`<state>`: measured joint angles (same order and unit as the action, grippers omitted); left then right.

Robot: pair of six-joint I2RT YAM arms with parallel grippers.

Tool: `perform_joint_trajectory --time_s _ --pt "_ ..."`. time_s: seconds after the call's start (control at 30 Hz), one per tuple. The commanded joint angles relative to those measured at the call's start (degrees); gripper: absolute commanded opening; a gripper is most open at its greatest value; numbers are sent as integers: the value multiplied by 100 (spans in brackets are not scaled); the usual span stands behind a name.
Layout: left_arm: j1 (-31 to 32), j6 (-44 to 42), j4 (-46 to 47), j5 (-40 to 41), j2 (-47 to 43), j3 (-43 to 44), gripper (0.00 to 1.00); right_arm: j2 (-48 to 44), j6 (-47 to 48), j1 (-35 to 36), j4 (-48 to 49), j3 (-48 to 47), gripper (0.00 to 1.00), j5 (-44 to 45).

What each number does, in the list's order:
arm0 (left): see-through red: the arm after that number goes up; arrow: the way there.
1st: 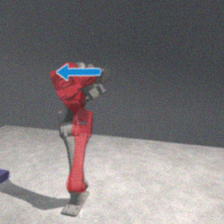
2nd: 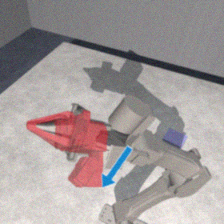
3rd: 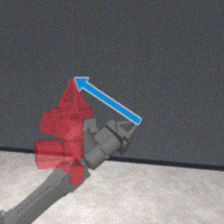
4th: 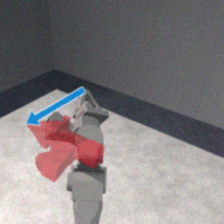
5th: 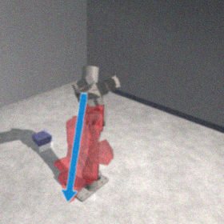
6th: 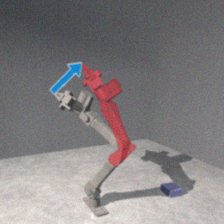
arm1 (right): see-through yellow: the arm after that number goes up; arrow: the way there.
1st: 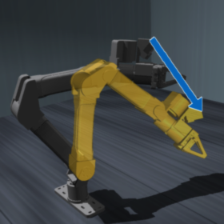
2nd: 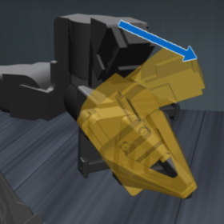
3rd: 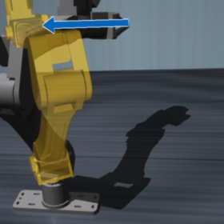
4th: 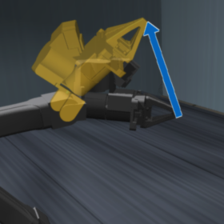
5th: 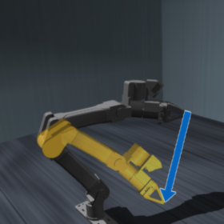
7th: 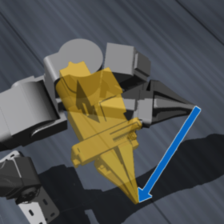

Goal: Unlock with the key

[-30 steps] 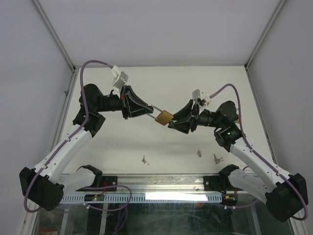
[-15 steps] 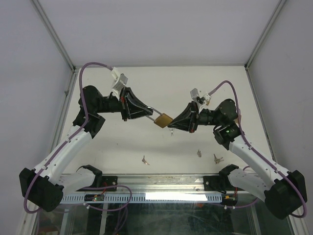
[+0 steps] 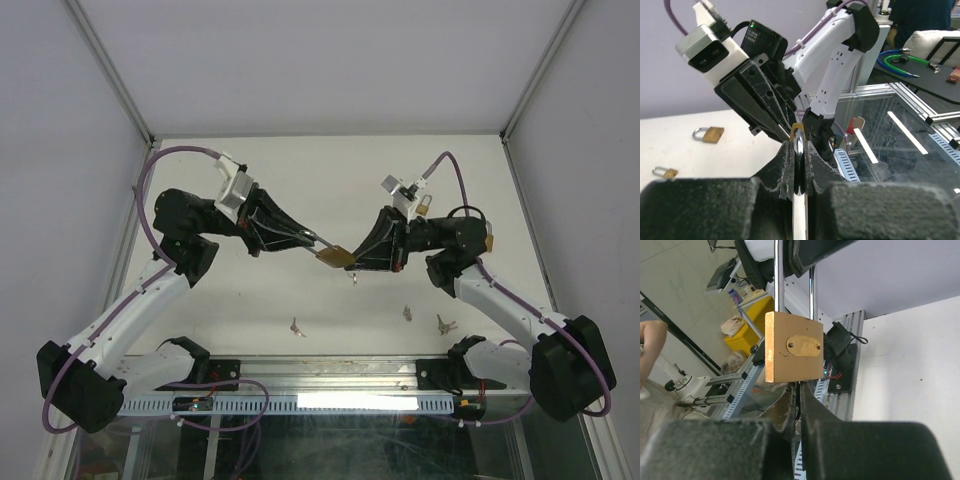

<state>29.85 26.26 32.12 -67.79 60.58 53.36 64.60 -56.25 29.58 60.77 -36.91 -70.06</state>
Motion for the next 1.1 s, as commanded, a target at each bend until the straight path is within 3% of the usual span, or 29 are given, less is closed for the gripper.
perform_joint_trajectory --time_s 0.0,0.27,0.37,0.5,0.57,0.63,0.67,0.7,0.8,0.83,0.9,1.07 --pt "226 -194 609 -296 38 -38 0 -150 -954 112 1414 -168 0 549" --pt "251 -114 717 -359 127 -77 0 184 -2646 228 3271 -308 0 941" --pt "324 -168 748 -353 154 -36 0 288 -2632 348 3190 -377 0 954" --pt "329 -38 634 -153 112 -90 0 -16 -1706 363 1914 -413 0 864" --pt "280 391 479 251 61 -151 0 -341 -728 363 147 -525 0 882" --pt "92 819 441 593 49 -173 0 -862 -728 374 -2284 -822 0 882" --pt "8 933 410 718 31 -157 0 -1059 1910 378 -3195 -916 33 1395" --pt "-55 1052 409 798 6 -93 0 -1213 2583 372 -3770 -969 52 1590" --pt "-93 1362 375 897 -64 79 0 -1491 3753 370 -5051 -1214 91 1923" --pt "-93 1439 337 957 -94 124 0 -1540 4067 369 -5480 -1302 98 2074" --pt "-97 1429 175 1125 -160 150 0 -1613 4665 370 -6023 -1502 99 2457" --pt "-152 1479 13 1422 -192 99 0 -1946 5645 506 -5817 -1390 99 4289"
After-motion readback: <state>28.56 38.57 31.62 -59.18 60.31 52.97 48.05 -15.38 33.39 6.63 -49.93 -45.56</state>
